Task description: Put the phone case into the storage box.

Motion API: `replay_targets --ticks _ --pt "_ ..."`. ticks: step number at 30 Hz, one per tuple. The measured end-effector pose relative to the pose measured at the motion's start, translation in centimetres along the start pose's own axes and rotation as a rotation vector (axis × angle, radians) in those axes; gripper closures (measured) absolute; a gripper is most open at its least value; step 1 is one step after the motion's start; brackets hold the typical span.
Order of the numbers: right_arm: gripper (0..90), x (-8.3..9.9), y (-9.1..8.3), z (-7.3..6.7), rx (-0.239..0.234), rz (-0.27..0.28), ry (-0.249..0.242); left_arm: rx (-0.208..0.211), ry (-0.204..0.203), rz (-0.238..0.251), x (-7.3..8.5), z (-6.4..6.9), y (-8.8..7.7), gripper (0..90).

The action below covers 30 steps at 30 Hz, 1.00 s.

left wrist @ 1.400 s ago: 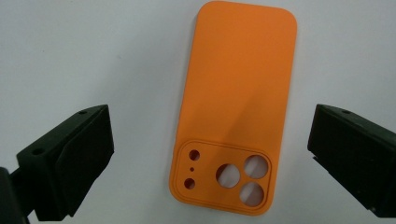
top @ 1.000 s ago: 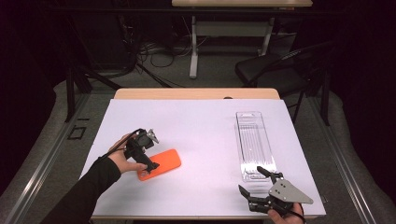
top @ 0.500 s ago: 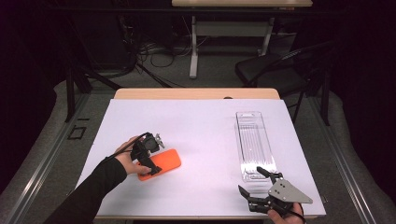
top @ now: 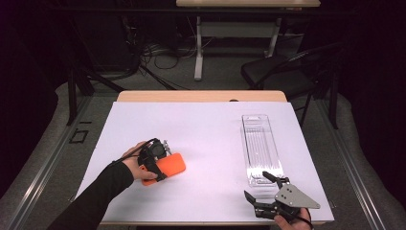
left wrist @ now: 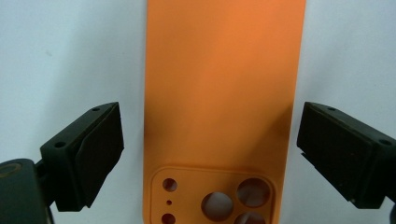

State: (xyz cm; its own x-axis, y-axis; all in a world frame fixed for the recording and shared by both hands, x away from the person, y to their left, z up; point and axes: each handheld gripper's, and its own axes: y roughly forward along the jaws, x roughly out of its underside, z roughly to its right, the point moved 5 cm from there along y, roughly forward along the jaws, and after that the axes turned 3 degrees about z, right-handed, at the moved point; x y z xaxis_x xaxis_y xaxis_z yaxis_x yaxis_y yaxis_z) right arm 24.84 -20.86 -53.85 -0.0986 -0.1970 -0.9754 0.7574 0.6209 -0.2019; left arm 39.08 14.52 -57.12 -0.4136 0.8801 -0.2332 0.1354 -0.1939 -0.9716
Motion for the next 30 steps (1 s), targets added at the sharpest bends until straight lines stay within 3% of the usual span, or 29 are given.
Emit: replay_targets --ticks 30 --pt "14.3 0.1 0.0 -0.1 -0.007 -0.008 -0.004 0.01 0.014 -0.076 0.0 -0.1 1.2 8.9"
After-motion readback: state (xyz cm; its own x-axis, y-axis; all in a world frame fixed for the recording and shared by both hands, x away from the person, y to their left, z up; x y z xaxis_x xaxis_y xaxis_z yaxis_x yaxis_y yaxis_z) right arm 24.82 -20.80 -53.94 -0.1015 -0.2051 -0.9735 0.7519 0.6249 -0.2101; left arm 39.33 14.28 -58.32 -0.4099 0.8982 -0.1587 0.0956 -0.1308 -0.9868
